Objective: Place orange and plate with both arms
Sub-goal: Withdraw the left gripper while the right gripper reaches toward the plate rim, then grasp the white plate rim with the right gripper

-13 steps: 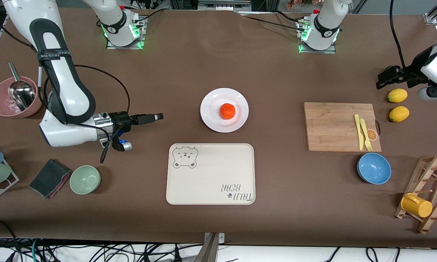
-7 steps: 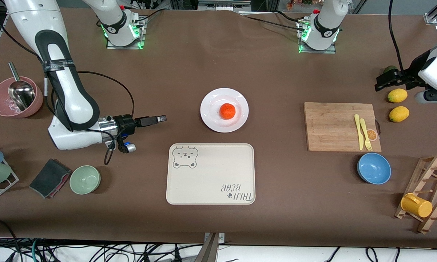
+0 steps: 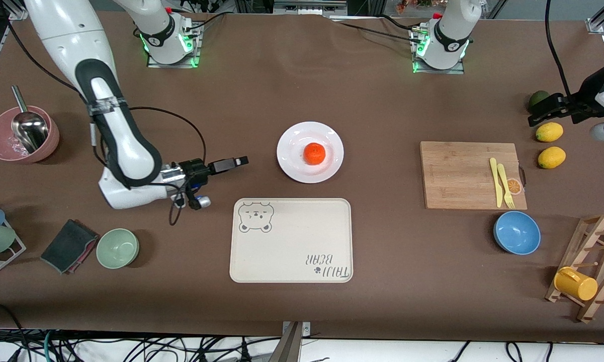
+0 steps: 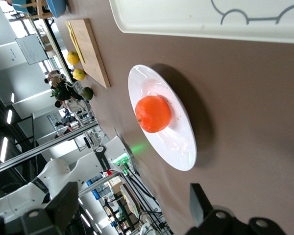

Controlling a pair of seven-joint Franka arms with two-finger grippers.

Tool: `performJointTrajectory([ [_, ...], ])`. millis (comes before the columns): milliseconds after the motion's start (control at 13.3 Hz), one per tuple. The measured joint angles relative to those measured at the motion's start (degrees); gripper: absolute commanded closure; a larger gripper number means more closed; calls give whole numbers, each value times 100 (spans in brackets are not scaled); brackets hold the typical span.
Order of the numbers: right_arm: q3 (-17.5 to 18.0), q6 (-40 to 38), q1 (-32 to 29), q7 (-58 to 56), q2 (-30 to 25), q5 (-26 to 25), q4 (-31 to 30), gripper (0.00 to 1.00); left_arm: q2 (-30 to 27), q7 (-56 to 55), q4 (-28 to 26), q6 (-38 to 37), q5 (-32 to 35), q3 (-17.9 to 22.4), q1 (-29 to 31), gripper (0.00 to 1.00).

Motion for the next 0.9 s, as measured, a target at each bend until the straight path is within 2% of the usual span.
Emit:
performJointTrajectory([
  [452,169,1288,614,-1313,92,589,-562,1,2,0,121,0,1,-52,-34,0],
  [904,186,1907,1039,-1843,295,682,-620,3,5,0,121,-3,2,-35,-21,0],
])
